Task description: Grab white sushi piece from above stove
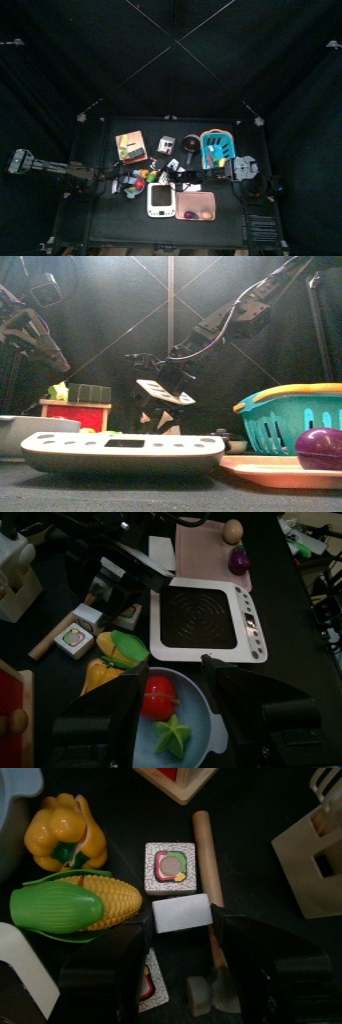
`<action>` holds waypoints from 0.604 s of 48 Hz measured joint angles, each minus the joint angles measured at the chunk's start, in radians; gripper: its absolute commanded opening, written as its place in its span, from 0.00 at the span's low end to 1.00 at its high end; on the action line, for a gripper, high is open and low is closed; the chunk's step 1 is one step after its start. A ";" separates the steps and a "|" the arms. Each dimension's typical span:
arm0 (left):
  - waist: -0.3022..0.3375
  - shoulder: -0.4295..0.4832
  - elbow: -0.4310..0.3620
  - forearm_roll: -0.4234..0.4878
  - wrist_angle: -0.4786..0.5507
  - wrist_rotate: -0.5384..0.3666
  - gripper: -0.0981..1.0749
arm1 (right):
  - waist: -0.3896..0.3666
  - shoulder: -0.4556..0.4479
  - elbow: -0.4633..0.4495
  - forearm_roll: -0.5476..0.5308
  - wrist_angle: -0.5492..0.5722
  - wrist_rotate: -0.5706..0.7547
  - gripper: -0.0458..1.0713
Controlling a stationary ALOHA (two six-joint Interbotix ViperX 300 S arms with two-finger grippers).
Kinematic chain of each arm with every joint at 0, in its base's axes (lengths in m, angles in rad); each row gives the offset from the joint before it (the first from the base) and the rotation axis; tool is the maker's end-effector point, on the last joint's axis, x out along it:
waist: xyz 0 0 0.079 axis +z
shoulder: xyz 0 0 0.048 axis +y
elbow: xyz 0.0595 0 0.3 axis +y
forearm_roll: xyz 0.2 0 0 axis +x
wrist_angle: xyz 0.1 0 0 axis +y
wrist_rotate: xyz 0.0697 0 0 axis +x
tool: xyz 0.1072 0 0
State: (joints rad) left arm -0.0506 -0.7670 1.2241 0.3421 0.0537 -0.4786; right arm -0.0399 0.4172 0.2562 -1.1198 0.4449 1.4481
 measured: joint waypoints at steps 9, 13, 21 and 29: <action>0.000 -0.002 0.000 -0.002 0.000 0.000 0.81 | -0.002 0.000 -0.002 0.009 0.002 0.000 0.69; 0.000 0.000 0.000 0.000 0.000 -0.002 0.81 | -0.002 0.000 -0.002 0.011 0.000 0.000 0.68; 0.000 0.000 -0.002 0.000 0.000 0.000 0.81 | 0.000 -0.002 -0.003 0.011 0.000 0.000 0.68; 0.000 0.000 0.000 0.000 0.000 0.000 0.81 | 0.003 -0.012 -0.003 0.012 0.002 0.000 0.68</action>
State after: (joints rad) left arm -0.0506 -0.7670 1.2241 0.3421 0.0537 -0.4786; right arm -0.0368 0.4050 0.2531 -1.1075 0.4464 1.4481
